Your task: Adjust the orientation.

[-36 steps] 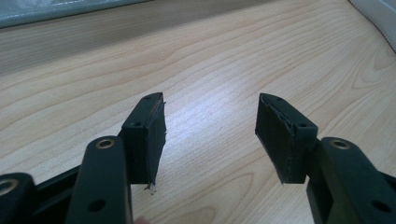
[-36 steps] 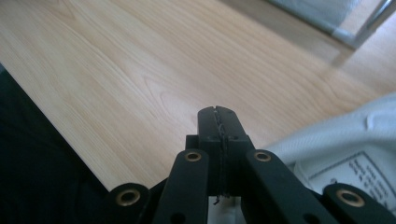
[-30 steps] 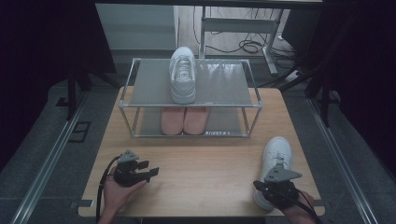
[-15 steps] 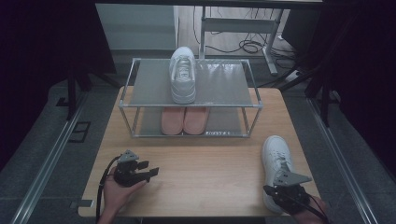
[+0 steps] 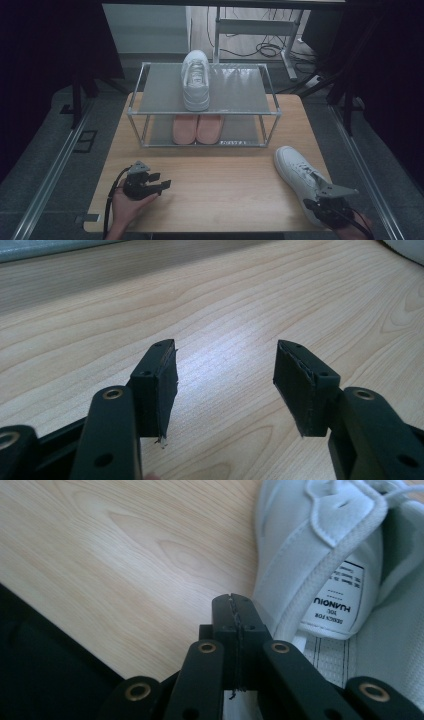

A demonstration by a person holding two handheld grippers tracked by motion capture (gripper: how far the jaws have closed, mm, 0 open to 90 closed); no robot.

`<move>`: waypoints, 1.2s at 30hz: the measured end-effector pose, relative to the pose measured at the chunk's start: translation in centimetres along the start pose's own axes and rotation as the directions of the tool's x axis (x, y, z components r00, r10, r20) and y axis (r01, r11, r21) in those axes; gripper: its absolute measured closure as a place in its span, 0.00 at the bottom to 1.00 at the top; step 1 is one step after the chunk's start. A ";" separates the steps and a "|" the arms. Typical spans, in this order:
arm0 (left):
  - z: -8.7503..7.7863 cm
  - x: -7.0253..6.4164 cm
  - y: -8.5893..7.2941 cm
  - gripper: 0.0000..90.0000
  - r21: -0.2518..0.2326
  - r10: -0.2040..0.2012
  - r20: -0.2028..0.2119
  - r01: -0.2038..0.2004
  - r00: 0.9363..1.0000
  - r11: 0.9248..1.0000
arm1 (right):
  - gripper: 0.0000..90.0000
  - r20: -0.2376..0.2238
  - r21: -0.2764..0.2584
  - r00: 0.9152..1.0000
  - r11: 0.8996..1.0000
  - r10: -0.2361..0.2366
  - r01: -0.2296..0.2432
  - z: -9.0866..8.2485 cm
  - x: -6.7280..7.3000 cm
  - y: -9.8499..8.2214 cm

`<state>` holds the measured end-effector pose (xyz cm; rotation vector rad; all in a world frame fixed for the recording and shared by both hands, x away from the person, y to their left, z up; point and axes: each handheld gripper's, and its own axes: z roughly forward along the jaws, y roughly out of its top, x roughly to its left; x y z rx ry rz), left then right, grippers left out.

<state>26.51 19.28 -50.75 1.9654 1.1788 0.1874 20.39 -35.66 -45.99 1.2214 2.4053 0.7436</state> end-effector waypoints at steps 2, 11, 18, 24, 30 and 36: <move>-0.1 0.0 0.0 0.48 0.000 -0.006 -0.003 0.006 1.000 1.000 | 1.00 -0.001 0.002 1.000 1.000 0.002 -0.002 0.0 -0.4 -0.1; -0.1 0.2 0.0 0.48 -0.001 -0.009 -0.005 0.009 1.000 1.000 | 1.00 -0.029 -0.002 1.000 1.000 -0.010 0.010 -0.1 -0.9 0.0; -0.1 0.3 -0.1 0.48 -0.002 -0.012 -0.006 0.012 1.000 1.000 | 1.00 -0.039 0.000 0.999 1.000 -0.014 0.014 -0.2 -1.2 0.1; -0.1 0.3 -0.1 0.48 0.000 -0.013 -0.006 0.013 1.000 1.000 | 1.00 -0.044 0.005 0.999 1.000 -0.024 0.024 -0.3 -1.5 0.2; -0.2 0.3 -0.1 0.48 -0.004 -0.014 -0.007 0.014 1.000 1.000 | 1.00 -0.022 0.030 0.999 0.999 -0.040 0.041 -0.2 -1.7 0.5; -0.1 0.4 -0.1 0.48 -0.004 -0.019 -0.007 0.019 1.000 1.000 | 1.00 0.017 0.028 1.000 0.999 0.026 -0.026 -0.1 -3.6 -0.2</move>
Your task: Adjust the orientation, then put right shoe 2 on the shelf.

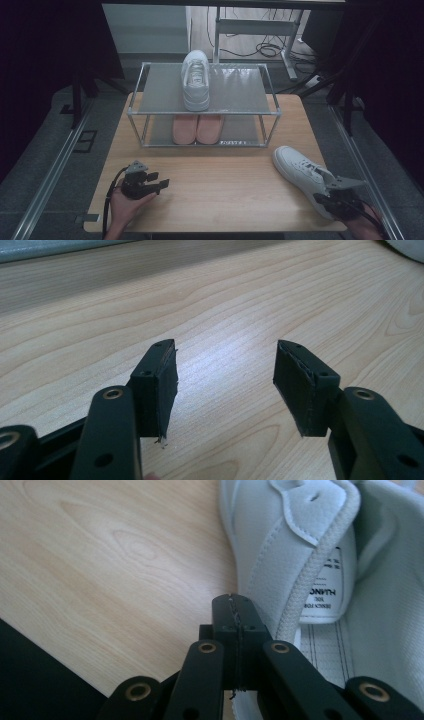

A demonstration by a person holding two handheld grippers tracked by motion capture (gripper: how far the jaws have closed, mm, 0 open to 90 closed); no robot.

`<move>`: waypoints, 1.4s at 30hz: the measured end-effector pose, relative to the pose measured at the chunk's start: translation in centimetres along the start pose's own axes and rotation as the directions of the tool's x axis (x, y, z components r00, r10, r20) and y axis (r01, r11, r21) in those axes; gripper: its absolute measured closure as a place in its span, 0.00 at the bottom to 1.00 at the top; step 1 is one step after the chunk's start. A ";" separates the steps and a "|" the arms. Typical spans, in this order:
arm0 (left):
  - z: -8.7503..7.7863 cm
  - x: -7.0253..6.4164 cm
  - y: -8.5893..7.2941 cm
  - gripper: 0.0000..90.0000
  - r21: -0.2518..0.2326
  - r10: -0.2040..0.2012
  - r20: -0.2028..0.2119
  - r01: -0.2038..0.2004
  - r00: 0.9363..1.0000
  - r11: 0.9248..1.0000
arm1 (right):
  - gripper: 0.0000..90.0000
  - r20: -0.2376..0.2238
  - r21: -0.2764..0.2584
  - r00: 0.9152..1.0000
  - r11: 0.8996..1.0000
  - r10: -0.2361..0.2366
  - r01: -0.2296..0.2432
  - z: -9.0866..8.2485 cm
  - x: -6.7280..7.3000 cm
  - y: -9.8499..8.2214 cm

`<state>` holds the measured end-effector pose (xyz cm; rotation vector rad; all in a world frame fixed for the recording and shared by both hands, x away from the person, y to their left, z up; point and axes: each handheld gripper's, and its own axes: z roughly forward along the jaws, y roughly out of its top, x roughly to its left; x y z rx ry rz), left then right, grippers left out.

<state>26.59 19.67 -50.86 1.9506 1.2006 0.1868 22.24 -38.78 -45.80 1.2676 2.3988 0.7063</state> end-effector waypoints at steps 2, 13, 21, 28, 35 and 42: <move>0.1 -0.1 0.0 0.48 0.005 0.003 -0.001 -0.003 1.000 1.000 | 1.00 -0.014 -0.008 1.000 1.000 0.006 -0.006 0.0 0.0 -0.1; 0.1 -0.2 0.0 0.48 0.003 0.005 0.001 -0.005 1.000 1.000 | 1.00 -0.071 -0.110 0.997 0.993 0.024 -0.031 -1.2 -0.6 1.2; 0.0 -0.1 0.0 0.48 0.003 0.002 0.000 -0.002 1.000 1.000 | 1.00 -0.077 -0.156 0.997 0.987 0.024 -0.035 -1.6 -1.8 3.2; 0.0 -0.1 0.0 0.48 0.001 0.004 -0.001 -0.004 1.000 1.000 | 1.00 -0.084 -0.189 0.996 0.981 0.037 -0.052 -1.5 -3.5 4.4; 0.0 0.0 0.0 0.48 0.004 0.003 -0.001 -0.003 1.000 1.000 | 0.95 -0.075 -0.200 0.995 0.976 0.067 -0.081 -1.3 -5.2 4.4; 0.0 0.0 0.0 0.48 0.003 0.003 0.000 -0.003 1.000 1.000 | 0.77 -0.060 -0.193 0.992 0.974 0.109 -0.119 -1.2 -7.3 3.6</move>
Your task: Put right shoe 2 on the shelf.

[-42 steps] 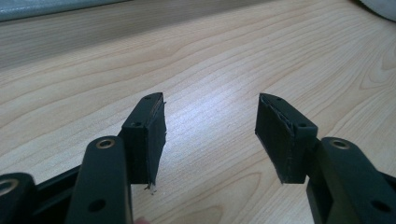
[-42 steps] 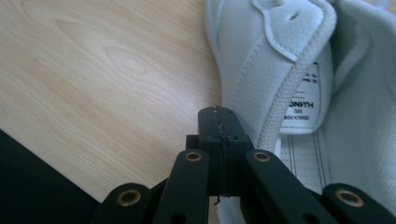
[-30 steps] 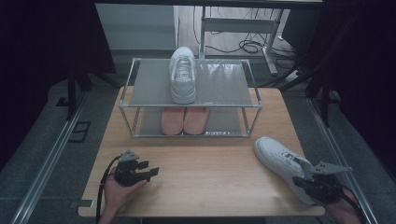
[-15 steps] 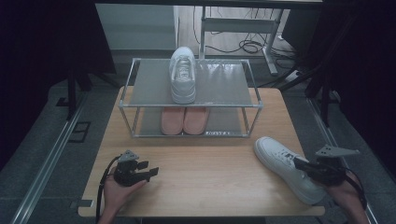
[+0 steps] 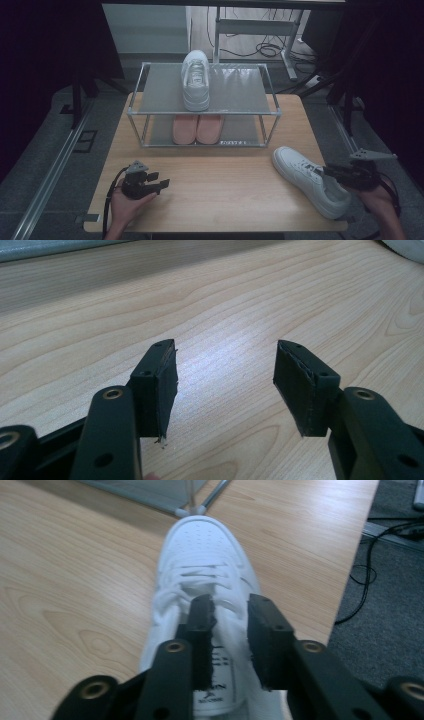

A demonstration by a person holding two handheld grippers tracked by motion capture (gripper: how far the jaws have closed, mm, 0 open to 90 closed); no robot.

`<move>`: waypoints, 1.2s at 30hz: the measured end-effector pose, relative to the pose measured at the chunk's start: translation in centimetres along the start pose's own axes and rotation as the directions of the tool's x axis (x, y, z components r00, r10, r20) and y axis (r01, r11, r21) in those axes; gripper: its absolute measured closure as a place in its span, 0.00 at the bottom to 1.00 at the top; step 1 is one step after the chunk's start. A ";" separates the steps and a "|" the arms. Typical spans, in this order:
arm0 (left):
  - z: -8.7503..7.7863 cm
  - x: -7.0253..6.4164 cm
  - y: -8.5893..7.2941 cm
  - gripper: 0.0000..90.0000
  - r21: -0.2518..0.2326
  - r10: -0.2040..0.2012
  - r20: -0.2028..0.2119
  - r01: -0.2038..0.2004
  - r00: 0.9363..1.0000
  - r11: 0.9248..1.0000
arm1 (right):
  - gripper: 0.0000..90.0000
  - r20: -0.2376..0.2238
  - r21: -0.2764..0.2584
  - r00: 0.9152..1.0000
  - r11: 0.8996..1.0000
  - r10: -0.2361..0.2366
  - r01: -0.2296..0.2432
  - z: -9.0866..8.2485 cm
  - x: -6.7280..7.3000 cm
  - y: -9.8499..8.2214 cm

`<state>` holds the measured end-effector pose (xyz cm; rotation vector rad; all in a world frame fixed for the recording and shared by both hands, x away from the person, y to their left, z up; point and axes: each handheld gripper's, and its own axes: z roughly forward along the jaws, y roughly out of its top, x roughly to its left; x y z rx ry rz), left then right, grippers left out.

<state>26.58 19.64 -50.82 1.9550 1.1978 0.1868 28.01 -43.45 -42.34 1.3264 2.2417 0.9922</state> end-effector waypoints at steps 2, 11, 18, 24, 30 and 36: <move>0.0 -0.1 0.0 0.48 0.000 0.000 -0.001 0.000 1.000 1.000 | 0.73 0.006 0.001 1.000 1.000 0.006 -0.006 0.0 -0.5 -0.2; 0.2 0.0 0.0 0.48 0.005 0.002 -0.001 -0.002 1.000 1.000 | 0.62 -0.005 -0.001 1.000 1.000 0.012 -0.012 -0.3 -1.6 -0.6; 0.0 0.0 0.0 0.48 0.001 0.001 0.000 -0.001 1.000 1.000 | 0.60 -0.006 0.023 1.000 1.000 0.003 -0.003 0.0 -1.5 -1.0; 0.3 -0.1 0.0 0.48 0.007 0.011 0.002 -0.011 1.000 1.000 | 0.60 -0.001 0.082 1.000 0.997 -0.014 0.014 1.1 -1.3 -1.8; 0.3 -0.1 0.0 0.48 0.010 0.005 0.001 -0.005 1.000 1.000 | 0.66 0.007 0.158 1.000 0.987 -0.011 0.010 2.8 -1.7 -2.1; 0.1 0.0 0.0 0.48 0.004 0.004 -0.002 -0.004 1.000 1.000 | 0.81 0.036 0.185 0.999 0.983 -0.023 0.016 3.6 -1.7 -2.1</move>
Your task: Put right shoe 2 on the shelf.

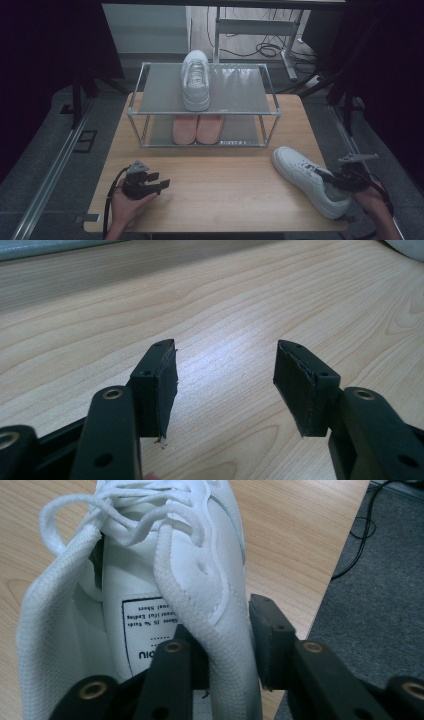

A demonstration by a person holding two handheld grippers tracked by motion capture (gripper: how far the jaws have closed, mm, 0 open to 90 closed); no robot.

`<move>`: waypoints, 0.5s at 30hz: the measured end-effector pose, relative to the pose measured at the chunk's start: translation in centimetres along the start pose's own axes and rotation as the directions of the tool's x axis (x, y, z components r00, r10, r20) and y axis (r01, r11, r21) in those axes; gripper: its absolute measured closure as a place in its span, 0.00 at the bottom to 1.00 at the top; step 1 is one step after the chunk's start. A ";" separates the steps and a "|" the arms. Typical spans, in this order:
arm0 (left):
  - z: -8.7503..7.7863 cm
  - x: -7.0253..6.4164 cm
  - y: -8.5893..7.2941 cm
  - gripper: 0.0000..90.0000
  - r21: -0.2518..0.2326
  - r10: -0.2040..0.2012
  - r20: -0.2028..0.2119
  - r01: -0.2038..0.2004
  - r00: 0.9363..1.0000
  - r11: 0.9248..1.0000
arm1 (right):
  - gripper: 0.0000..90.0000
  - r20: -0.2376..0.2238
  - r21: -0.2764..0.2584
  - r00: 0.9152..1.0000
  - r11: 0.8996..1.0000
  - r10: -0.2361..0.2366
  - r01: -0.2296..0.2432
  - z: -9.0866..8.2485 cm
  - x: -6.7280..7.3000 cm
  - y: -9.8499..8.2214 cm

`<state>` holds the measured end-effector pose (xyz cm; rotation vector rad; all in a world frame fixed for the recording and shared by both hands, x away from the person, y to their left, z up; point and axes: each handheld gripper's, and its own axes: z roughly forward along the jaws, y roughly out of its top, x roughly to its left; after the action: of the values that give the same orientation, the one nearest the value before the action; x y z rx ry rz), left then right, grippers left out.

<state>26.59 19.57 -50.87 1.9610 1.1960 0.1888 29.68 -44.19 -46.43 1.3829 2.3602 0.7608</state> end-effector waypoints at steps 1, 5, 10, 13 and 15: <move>0.0 0.0 0.0 0.48 0.000 0.000 0.000 0.000 1.000 1.000 | 0.83 0.007 0.000 1.000 1.000 -0.004 0.004 0.0 0.1 0.0; 0.1 0.0 0.0 0.48 0.000 0.001 0.000 -0.001 1.000 1.000 | 0.86 0.006 -0.004 1.000 1.000 0.010 -0.010 -0.1 0.0 0.0; 0.0 0.0 0.0 0.48 -0.003 -0.005 -0.001 0.005 1.000 1.000 | 0.88 0.003 -0.027 0.999 0.999 0.039 -0.039 -0.1 -0.1 -0.1; 0.0 0.0 0.0 0.48 0.000 -0.001 -0.002 0.001 1.000 1.000 | 0.88 0.006 -0.038 0.999 0.998 0.044 -0.043 -0.2 0.0 -0.2; 0.0 0.0 0.0 0.48 -0.001 0.001 0.001 -0.001 1.000 1.000 | 0.88 0.003 -0.047 0.998 0.997 0.065 -0.065 -0.2 -0.1 -0.1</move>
<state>26.61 19.55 -50.89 1.9603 1.1945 0.1890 29.53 -44.35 -46.36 1.4462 2.2895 0.8244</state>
